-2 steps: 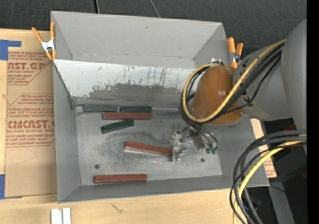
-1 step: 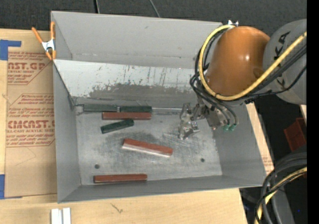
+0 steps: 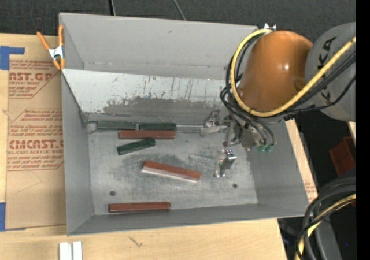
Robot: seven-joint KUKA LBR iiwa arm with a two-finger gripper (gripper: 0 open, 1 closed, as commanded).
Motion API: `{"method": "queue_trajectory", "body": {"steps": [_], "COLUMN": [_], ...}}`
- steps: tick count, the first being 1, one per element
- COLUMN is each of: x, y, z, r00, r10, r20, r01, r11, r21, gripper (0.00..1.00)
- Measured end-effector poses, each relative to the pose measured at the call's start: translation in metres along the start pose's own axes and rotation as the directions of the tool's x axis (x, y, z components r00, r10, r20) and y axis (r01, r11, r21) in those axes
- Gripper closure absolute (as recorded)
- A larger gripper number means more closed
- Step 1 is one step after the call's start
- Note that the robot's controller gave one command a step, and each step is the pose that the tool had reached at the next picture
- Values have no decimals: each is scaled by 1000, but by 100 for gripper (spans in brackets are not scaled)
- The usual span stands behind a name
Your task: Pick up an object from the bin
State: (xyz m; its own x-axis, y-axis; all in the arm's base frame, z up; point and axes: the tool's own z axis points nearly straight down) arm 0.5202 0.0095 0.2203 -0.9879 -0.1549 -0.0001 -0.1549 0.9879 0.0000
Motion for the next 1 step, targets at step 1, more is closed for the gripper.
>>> {"method": "queue_trajectory", "body": {"steps": [1], "x": [0], "y": [0], "z": [0], "r00": [1000], "r10": [0], "r20": [0], "r01": [0], "r11": [1000], "r21": [0], "gripper": [0]}}
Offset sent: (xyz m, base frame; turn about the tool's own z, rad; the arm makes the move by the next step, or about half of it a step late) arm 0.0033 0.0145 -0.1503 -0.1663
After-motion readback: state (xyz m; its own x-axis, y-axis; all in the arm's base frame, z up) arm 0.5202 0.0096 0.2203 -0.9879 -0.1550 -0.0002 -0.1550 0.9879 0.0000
